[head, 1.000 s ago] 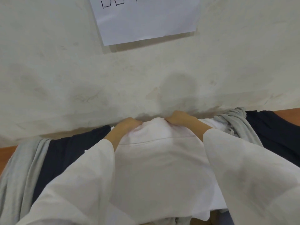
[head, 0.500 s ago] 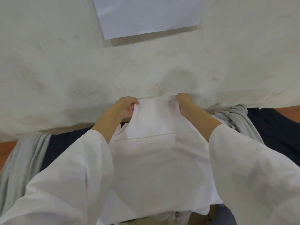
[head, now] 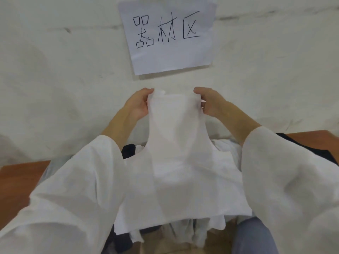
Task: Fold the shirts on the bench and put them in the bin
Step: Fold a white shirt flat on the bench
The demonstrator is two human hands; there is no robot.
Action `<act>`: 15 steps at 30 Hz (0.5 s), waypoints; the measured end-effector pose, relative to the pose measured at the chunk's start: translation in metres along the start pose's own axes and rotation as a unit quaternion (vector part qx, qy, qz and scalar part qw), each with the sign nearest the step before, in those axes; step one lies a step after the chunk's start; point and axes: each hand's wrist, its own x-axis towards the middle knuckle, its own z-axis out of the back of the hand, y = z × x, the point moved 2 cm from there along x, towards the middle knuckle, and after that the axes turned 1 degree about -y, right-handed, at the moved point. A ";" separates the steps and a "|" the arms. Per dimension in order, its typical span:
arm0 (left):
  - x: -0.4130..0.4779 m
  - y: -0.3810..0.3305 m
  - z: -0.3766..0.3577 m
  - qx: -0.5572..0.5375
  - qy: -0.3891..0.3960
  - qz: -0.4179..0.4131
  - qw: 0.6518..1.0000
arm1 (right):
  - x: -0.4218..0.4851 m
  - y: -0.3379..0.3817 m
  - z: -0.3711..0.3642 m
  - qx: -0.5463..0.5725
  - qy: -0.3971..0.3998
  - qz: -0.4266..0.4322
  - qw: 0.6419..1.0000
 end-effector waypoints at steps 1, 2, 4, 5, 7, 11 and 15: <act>-0.005 -0.004 -0.003 -0.006 -0.002 -0.009 1.000 | -0.003 0.004 -0.002 -0.053 -0.026 0.036 0.998; -0.009 -0.006 -0.005 -0.016 -0.006 -0.015 1.000 | -0.007 0.006 -0.004 -0.105 -0.051 0.065 0.991; -0.019 -0.009 -0.009 -0.032 -0.011 -0.021 0.999 | -0.012 0.006 -0.004 -0.156 -0.074 0.081 0.982; -0.027 -0.009 -0.009 -0.009 -0.015 -0.030 0.999 | -0.016 0.005 -0.003 -0.142 -0.072 0.069 0.985; -0.042 -0.005 -0.008 0.075 -0.027 -0.055 0.995 | -0.027 0.001 -0.001 -0.090 -0.051 0.038 0.994; -0.090 0.023 0.011 0.167 -0.061 -0.099 0.979 | -0.074 -0.012 0.011 0.010 -0.043 0.063 0.997; -0.136 0.089 0.051 0.199 -0.117 -0.087 0.969 | -0.135 -0.063 0.038 -0.127 -0.112 0.153 0.974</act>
